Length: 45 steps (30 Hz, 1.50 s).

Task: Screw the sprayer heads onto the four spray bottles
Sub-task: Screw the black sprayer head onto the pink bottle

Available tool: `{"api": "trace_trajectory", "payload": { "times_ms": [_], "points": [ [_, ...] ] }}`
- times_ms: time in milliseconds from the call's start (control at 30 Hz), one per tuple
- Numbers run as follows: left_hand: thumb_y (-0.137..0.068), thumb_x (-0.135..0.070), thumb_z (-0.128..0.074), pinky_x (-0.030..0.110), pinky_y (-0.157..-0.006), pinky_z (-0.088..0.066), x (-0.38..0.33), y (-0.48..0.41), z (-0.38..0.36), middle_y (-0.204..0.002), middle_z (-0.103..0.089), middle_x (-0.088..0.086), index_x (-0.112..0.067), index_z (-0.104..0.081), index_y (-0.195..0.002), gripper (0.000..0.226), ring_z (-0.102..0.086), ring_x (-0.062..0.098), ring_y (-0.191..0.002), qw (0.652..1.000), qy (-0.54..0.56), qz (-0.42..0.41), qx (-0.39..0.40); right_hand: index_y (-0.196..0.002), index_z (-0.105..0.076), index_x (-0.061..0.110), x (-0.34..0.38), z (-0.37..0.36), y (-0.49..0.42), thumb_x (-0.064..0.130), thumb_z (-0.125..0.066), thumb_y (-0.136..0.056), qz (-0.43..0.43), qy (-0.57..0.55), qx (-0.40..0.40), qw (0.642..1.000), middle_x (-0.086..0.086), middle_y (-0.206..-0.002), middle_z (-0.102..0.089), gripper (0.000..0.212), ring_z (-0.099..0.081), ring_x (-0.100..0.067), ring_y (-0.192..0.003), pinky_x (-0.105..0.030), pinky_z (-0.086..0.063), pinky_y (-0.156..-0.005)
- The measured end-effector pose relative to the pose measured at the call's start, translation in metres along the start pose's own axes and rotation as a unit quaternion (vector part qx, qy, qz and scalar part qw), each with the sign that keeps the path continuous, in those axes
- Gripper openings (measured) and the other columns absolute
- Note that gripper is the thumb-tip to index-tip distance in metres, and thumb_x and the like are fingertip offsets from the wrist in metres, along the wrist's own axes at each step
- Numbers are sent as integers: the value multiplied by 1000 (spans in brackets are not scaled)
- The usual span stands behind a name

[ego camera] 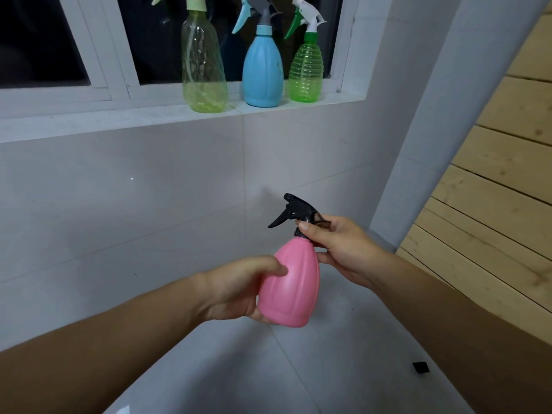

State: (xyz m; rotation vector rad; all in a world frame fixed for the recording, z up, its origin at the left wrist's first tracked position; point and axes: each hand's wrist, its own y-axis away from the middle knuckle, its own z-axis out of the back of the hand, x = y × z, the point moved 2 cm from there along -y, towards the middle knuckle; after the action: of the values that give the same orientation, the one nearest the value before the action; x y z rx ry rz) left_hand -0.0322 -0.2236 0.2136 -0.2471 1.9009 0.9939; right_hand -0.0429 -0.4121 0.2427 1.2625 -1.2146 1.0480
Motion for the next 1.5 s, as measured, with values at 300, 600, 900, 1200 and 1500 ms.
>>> {"api": "trace_trajectory", "payload": {
  "times_ms": [300, 600, 900, 1200, 1500],
  "points": [
    [-67, -43, -90, 54, -97, -59, 3, -3, 4, -120, -75, 6, -19, -65, -127, 69, -73, 27, -114, 992, -115, -23, -47, -108, -67, 0, -6, -8, 0, 15, -65, -91, 2, -8, 10, 1000, -3, -86, -69, 22, -69, -11, -78, -29, -59, -73],
    [-72, -49, -82, 48, -96, -60, 3, -4, 2, -119, -77, 1, -26, -71, -125, 58, -75, 19, -108, 995, -85, -39, -38, -111, -66, -3, -2, -10, 0, 12, -64, -91, 11, -19, 9, 1000, -5, -87, -68, 25, -68, -12, -80, -30, -59, -77],
    [-60, -53, -86, 59, -103, -54, 4, -4, 4, -132, -72, 12, -22, -65, -130, 79, -71, 29, -120, 997, -76, -26, -2, -97, -67, 5, 1, -10, 1, 13, -61, -93, 3, -50, 14, 999, -9, -89, -68, 12, -65, -19, -83, -34, -58, -79],
    [-63, -52, -88, 56, -105, -53, 4, -7, 7, -132, -72, 15, -18, -67, -131, 80, -69, 34, -123, 997, -40, -52, 39, -99, -68, 7, 7, -14, 2, 14, -59, -93, 8, -63, 47, 997, -14, -101, -75, 13, -71, -19, -93, -33, -58, -87],
    [-62, -54, -86, 44, -84, -63, 2, -7, -2, -125, -71, 2, -27, -56, -132, 81, -74, 23, -108, 986, -91, -83, -112, -95, -68, 4, 1, -13, -2, 4, -58, -93, 33, -63, -11, 997, -14, -91, -72, 10, -72, -16, -82, -23, -59, -79]
  ]
}}
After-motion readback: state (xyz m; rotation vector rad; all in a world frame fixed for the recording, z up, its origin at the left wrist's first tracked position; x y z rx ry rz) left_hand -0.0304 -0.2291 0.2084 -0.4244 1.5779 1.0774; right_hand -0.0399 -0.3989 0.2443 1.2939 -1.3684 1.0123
